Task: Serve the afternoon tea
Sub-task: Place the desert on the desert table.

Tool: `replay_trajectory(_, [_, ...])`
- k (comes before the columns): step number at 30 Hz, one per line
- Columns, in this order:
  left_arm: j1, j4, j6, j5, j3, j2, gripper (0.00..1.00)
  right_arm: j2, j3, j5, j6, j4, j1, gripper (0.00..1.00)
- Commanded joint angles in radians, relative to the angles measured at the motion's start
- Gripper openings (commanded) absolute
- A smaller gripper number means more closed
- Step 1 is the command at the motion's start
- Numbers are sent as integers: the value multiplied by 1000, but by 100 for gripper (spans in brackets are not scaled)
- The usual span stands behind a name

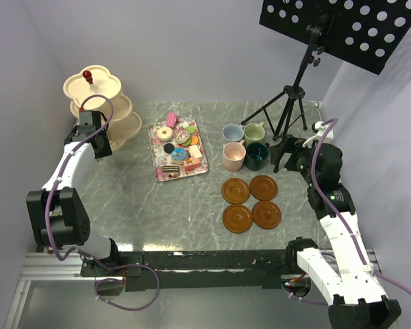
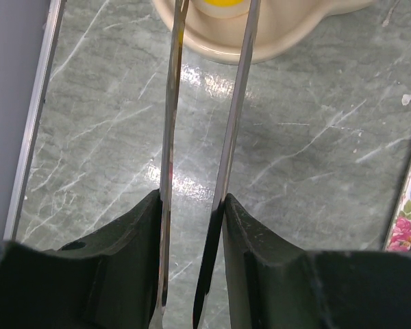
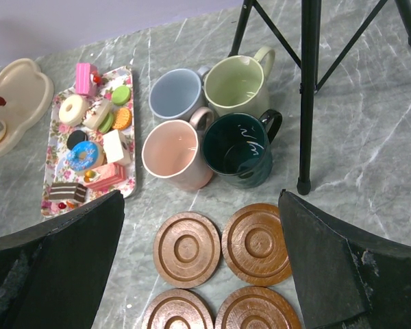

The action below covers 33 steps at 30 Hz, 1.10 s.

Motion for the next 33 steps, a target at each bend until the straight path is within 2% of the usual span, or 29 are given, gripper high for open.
replay_trajectory(1, [5, 65, 20, 2, 34, 11, 37, -14, 22, 4, -2, 15, -1, 100])
replay_trajectory(16, [6, 58, 5, -4, 22, 2, 53, 6, 30, 12, -2, 14, 1, 100])
replay_trajectory(23, [6, 57, -1, -18, 8, -42, 51, 13, 32, 9, -2, 15, -1, 100])
replay_trajectory(33, [5, 43, -3, -22, -79, -188, 49, 27, 30, -8, 6, 26, -1, 100])
